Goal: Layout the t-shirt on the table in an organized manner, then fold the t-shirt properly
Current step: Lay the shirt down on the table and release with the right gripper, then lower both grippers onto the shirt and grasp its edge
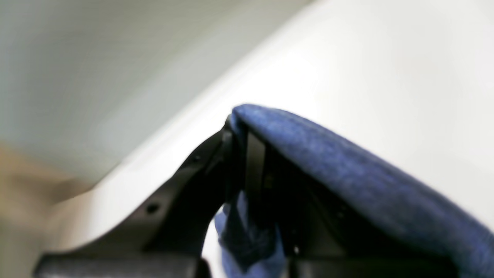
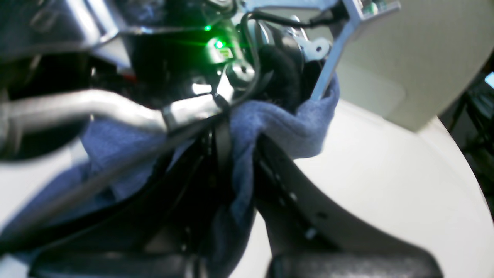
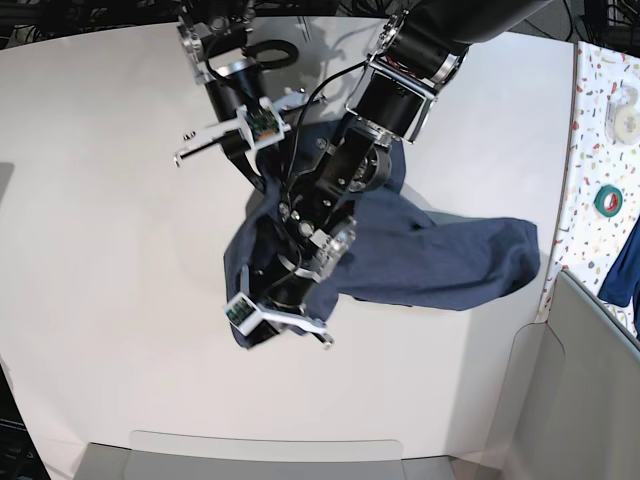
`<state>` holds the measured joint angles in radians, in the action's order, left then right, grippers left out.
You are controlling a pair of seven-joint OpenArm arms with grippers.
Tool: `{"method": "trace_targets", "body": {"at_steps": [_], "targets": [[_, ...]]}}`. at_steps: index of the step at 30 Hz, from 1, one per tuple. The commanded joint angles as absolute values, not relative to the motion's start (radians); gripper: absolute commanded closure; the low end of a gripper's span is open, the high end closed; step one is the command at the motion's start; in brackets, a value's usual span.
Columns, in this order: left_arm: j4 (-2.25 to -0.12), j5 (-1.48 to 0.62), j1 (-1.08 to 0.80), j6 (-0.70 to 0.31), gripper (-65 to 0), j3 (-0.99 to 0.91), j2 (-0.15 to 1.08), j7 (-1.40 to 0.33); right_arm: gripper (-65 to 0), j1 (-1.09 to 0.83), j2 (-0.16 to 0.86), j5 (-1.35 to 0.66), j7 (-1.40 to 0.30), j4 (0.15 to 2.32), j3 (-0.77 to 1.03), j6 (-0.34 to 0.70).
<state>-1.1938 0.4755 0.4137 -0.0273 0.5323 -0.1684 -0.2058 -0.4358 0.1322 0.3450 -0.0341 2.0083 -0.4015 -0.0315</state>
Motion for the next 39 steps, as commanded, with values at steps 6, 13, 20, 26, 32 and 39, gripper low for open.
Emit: {"method": "trace_targets", "body": {"at_steps": [6,13,20,26,32,39], "targets": [[-1.015,0.512,0.441,-0.002,0.0,0.68,-0.157,-0.073,0.0,-0.518,0.117,0.311,0.125,2.017,-0.234,-0.077],[-0.977,0.512,0.433,-0.002,-3.0,0.78,-0.157,-0.035,0.0,-0.541,0.122,0.07,-0.022,1.968,-0.099,-0.073],[-1.03,0.512,0.363,-0.002,-27.2,0.791,-0.157,-0.019,-5.3,-0.533,0.179,-0.077,-0.14,1.971,-0.081,-0.07],[-1.046,0.513,0.351,-0.002,-29.1,0.788,-0.157,0.012,-23.6,-0.568,0.177,-0.077,-0.14,1.977,-0.074,-0.068],[-1.132,0.513,0.367,-0.002,-29.3,0.785,-0.157,0.005,-31.7,-0.616,0.214,-0.077,-0.136,2.011,-0.073,-0.068],[-1.302,0.51,0.355,-0.002,-30.4,0.757,-0.157,0.005,-32.5,-0.664,0.213,-0.077,-0.134,2.04,-0.012,-0.07]]}}
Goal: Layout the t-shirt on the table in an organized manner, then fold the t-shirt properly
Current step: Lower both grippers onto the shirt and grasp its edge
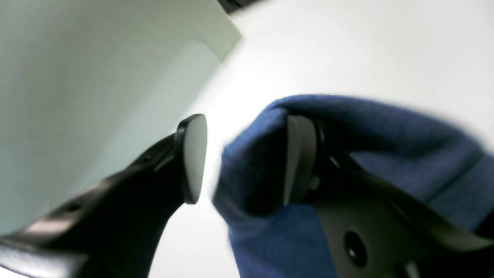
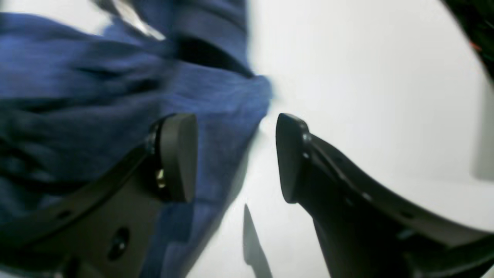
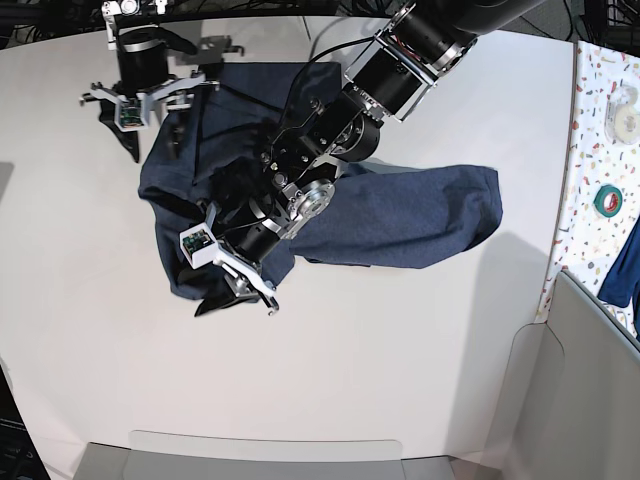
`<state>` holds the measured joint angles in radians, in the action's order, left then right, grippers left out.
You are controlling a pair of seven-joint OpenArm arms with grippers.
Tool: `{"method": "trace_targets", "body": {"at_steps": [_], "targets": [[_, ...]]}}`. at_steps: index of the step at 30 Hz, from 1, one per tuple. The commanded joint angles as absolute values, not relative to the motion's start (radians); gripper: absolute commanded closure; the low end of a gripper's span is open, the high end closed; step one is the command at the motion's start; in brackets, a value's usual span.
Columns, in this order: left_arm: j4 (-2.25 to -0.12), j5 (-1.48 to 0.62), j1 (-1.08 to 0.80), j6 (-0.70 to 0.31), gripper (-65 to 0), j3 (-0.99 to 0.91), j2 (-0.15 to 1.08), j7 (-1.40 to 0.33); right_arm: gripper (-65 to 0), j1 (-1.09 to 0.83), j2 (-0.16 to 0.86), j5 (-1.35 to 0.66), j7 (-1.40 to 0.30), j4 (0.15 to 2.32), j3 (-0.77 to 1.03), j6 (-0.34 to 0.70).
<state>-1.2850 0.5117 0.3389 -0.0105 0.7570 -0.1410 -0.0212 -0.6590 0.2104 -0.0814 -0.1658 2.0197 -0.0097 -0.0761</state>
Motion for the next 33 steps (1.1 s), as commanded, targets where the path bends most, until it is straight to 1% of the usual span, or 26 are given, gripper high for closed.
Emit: {"method": "trace_targets", "body": {"at_steps": [1,5,9,14,18,22,23,27,28,33], "targets": [[-1.32,0.496,0.343,-0.002,-31.3,0.759,-0.157,0.005,-32.5,-0.664,0.214,-0.077,-0.134,2.04,-0.004,-0.07],[-1.346,0.394,0.305,-0.004,-33.5,0.765,-0.157,0.005,-32.5,-0.682,0.213,-0.077,-0.134,2.04,0.038,-0.07],[-1.308,0.371,0.288,-0.004,-34.9,0.802,-0.157,-0.021,-32.5,-0.684,0.213,-0.077,-0.134,2.04,0.035,-0.07],[-1.268,0.371,0.286,-0.004,-38.5,0.86,-0.157,-0.179,-32.5,-0.685,0.211,-0.077,-0.134,2.04,0.033,-0.068],[-1.26,0.372,0.292,-0.004,-38.8,0.877,-0.157,-0.286,-32.5,-0.684,0.211,-0.077,-0.134,2.048,0.038,-0.068],[-1.268,0.372,0.341,-0.002,-38.6,0.865,-0.157,-0.417,-32.5,-0.664,0.214,-0.077,-0.134,2.048,0.035,-0.068],[-1.277,0.372,0.351,0.01,-38.5,0.858,-0.157,-0.469,-32.5,-0.654,0.213,-0.077,-0.134,2.048,0.035,-0.068],[-1.337,0.364,0.401,0.143,-36.5,0.855,-0.157,-0.633,-32.5,-0.636,0.213,-0.077,-0.134,2.052,0.033,-0.068],[-1.351,0.363,0.407,0.159,-36.2,0.852,-0.157,-0.659,-32.5,-0.628,0.213,-0.077,-0.134,2.052,0.033,-0.068],[-1.446,0.32,0.386,0.16,-36.1,0.851,-0.157,-0.69,-32.5,-0.595,0.216,-0.077,-0.134,2.052,0.033,-0.067]]}}
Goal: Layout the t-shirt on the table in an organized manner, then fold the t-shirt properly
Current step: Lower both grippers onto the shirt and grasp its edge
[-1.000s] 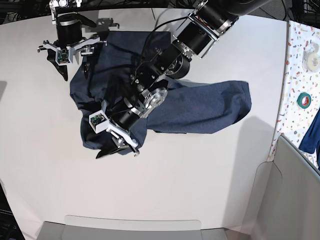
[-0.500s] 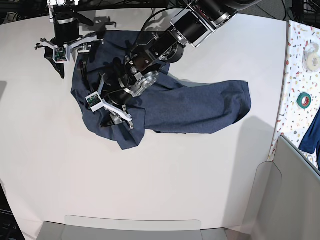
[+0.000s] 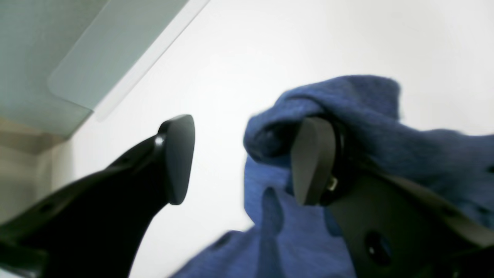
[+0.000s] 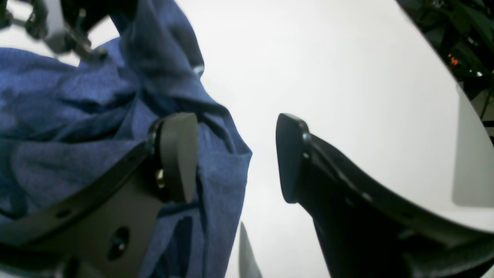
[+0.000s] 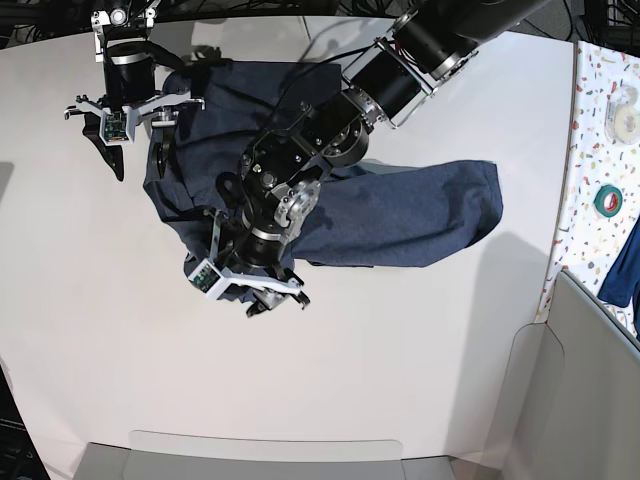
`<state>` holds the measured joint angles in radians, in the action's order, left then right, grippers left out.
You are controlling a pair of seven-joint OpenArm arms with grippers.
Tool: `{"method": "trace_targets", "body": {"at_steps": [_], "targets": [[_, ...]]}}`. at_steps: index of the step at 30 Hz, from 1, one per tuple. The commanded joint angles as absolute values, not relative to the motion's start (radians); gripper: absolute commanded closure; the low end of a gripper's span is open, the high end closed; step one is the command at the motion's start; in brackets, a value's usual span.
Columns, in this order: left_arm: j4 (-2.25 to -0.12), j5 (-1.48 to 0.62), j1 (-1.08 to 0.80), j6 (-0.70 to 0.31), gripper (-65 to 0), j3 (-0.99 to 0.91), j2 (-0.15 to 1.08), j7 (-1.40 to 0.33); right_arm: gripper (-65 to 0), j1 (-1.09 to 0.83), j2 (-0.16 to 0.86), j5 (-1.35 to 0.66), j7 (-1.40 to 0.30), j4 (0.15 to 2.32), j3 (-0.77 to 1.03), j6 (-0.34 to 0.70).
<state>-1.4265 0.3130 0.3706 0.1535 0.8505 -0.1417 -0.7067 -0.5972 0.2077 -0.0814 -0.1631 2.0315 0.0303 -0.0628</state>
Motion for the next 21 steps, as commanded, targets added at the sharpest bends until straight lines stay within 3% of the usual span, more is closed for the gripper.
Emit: {"method": "trace_targets", "body": {"at_steps": [1,7,12,15,19,21], "targets": [[-1.46,0.3,0.378,0.16,-36.1,0.851,-0.157,-0.69,-32.5,-0.587,0.217,-0.077,-0.134,2.052,0.033,-0.067],[-1.606,0.159,0.303,0.139,-37.0,0.852,-0.157,-0.696,-32.5,-0.516,0.219,-0.077,-0.134,2.054,0.039,-0.067],[-1.744,0.059,0.282,-0.122,-39.2,0.842,-0.119,-0.832,-32.5,-0.432,0.211,-0.077,-0.14,2.051,-0.005,-0.065],[-1.839,0.058,0.236,-0.202,-32.6,0.725,-0.09,-0.839,-32.4,-0.372,0.217,-0.077,-0.148,2.049,-0.073,-0.065],[-1.928,0.058,0.168,-0.213,-13.9,0.532,-0.074,-0.846,-31.3,-0.269,0.219,-0.077,-0.295,2.045,-0.185,-0.065],[-1.933,0.058,0.136,-0.213,-6.1,0.458,-0.068,-0.846,-26.0,-0.196,0.214,-0.077,-0.429,2.038,-0.237,-0.065]]}}
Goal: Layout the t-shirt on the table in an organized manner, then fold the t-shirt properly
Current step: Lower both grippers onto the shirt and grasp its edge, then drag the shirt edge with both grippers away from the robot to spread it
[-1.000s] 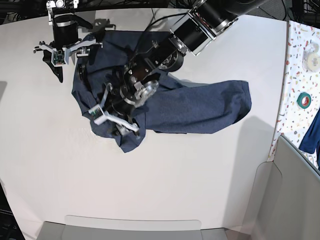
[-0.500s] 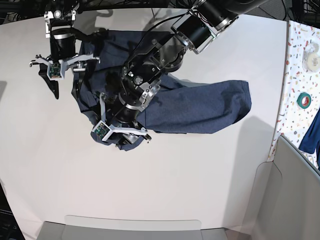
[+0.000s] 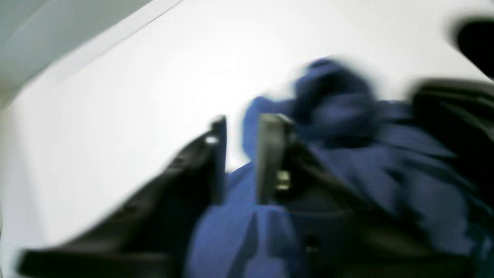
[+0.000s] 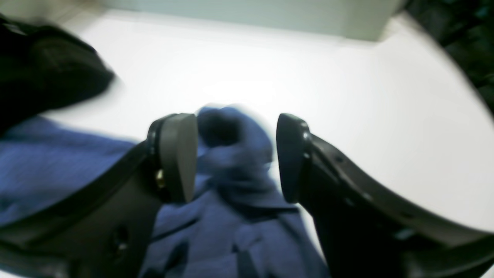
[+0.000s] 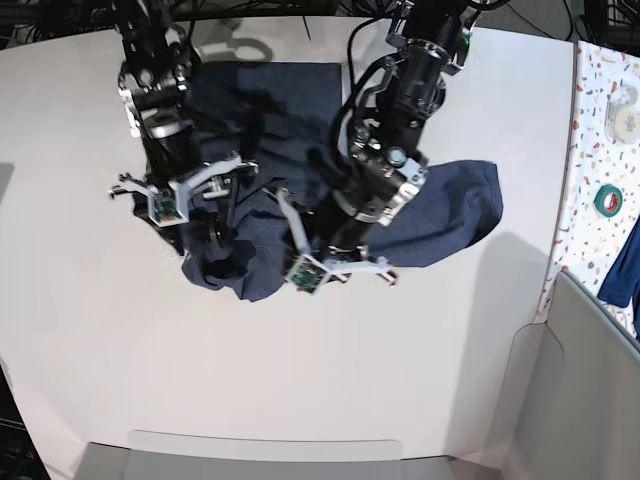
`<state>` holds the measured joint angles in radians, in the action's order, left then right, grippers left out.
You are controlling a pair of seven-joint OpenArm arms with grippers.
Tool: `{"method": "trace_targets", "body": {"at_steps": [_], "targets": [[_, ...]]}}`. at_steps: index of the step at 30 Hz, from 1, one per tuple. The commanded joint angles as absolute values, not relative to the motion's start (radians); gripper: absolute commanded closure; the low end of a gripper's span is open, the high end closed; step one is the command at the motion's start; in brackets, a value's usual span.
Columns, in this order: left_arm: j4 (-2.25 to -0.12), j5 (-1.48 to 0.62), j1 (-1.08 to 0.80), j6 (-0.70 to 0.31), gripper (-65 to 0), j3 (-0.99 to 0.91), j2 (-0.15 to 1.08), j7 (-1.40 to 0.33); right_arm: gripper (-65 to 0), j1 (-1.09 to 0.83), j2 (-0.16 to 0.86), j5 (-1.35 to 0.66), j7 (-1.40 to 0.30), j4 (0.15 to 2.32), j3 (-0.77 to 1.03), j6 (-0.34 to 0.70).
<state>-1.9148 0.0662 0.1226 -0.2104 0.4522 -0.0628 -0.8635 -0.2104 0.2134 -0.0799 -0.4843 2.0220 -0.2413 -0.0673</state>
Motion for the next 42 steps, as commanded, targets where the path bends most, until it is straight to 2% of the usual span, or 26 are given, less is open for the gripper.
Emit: {"method": "trace_targets", "body": {"at_steps": [1,5,14,18,23,27,30,36,42], "targets": [[-1.933,0.058,0.122,-0.213,-3.8,0.432,-0.058,-0.848,-21.5,-0.165,0.211,-0.077,-0.489,2.035,-0.259,-0.065],[-1.933,0.058,0.048,-0.209,-3.3,0.364,-0.008,-0.835,0.0,-0.116,0.199,-0.079,-0.553,2.035,-0.308,-0.065],[-1.957,0.054,-0.076,-0.208,-3.3,0.156,-0.001,-0.811,0.0,-0.137,0.237,-0.077,-0.568,2.008,-0.275,-0.065],[-2.003,0.054,-0.173,-0.209,-3.3,0.159,-0.004,-0.811,0.0,-0.131,0.24,-0.077,-0.593,1.934,-0.255,-0.065],[-2.037,0.05,-0.266,-0.214,-3.4,0.168,-0.019,-0.812,0.0,-0.107,0.24,-0.077,-0.736,1.936,-0.206,-0.065],[-2.077,-0.012,-0.311,-0.216,-6.1,0.28,-0.027,-0.849,0.0,-0.113,0.268,-0.077,-0.739,1.934,-0.09,-0.061],[-2.075,-0.091,-0.315,-0.216,-6.4,0.364,-0.019,-0.885,0.0,-0.107,0.275,-0.079,-0.74,1.919,-0.027,0.015],[-2.074,-0.243,-0.315,-0.216,-6.4,0.51,0.025,-0.931,0.0,-0.079,0.229,-0.079,-0.743,1.86,0.036,0.16],[-1.942,-0.259,-0.314,-0.206,-6.4,0.535,0.031,-0.92,0.0,-0.117,0.173,-0.142,-0.743,1.942,0.024,0.285]]}}
